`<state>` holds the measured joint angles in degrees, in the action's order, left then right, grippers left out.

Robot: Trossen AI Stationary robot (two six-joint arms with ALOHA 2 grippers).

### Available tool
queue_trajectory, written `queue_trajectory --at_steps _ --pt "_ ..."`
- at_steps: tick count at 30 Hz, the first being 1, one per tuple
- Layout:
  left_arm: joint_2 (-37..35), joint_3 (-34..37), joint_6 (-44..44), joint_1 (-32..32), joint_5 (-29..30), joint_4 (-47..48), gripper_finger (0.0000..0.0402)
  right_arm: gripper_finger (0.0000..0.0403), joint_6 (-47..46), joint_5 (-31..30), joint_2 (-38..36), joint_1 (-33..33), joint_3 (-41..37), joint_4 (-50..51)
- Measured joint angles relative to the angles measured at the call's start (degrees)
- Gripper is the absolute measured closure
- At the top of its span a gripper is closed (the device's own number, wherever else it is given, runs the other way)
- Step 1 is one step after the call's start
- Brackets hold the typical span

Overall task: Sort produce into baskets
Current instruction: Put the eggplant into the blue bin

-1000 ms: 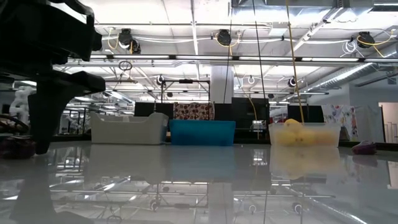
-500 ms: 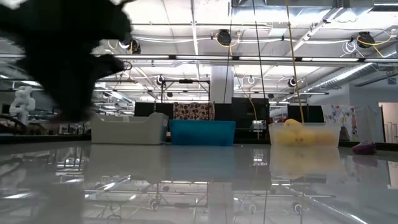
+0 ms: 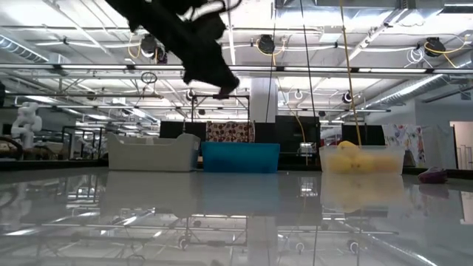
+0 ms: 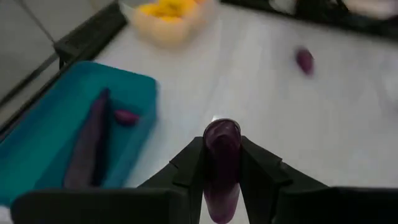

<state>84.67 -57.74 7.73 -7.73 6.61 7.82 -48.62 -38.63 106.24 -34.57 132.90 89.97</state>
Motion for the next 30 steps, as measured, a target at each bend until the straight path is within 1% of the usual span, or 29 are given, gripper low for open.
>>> queue_trajectory --at_steps 2,4,7,10,13,17,19,21,23,25,28,30 --pt "2.3 0.0 2.2 -4.2 -3.0 -5.0 0.0313 0.0149 -2.4 1.3 0.0 0.2 0.0 0.1" --pt "4.4 0.0 5.2 -7.8 -4.7 -8.2 0.0314 0.0149 -4.9 2.8 0.0 0.4 -0.2 0.0" --pt "7.9 0.0 8.1 -12.0 -6.7 -12.5 0.0314 0.0149 -8.4 3.0 0.0 0.6 -2.0 0.0" --pt "11.5 0.0 8.5 -14.8 -7.6 -14.6 0.0314 0.0149 -10.8 3.6 0.0 0.6 -4.0 0.0" --pt "14.0 0.0 9.7 -16.3 -6.6 -15.6 0.0313 0.0149 -13.2 8.3 0.0 2.0 -6.6 0.0" --pt "15.9 -0.6 9.9 -17.1 -4.6 -15.8 0.0300 0.0149 -16.5 16.2 0.0 7.2 -10.4 0.1" --pt "16.2 -1.2 9.8 -17.3 -4.5 -16.5 0.0283 0.0149 -14.0 19.2 0.0 9.3 -12.1 0.1" --pt "16.2 -1.7 9.5 -17.4 -4.5 -16.1 0.0264 0.0149 -8.9 22.0 0.0 10.8 -13.4 0.0" --pt "16.2 -2.2 9.5 -17.6 -4.4 -15.8 0.0245 0.0149 -4.1 23.6 -0.4 12.3 -14.9 0.0" --pt "15.8 -2.7 9.9 -18.0 -4.4 -15.2 0.0230 0.0149 -1.2 24.0 -1.7 14.0 -17.7 -0.2" --pt "14.0 -3.5 10.0 -18.8 -4.5 -12.3 0.0216 0.0149 -0.3 24.0 -6.4 16.9 -25.4 -0.2" --pt "12.0 -4.0 10.0 -19.1 -4.9 -10.0 0.0213 0.0149 -2.8 24.0 -10.7 18.9 -32.5 -0.6"
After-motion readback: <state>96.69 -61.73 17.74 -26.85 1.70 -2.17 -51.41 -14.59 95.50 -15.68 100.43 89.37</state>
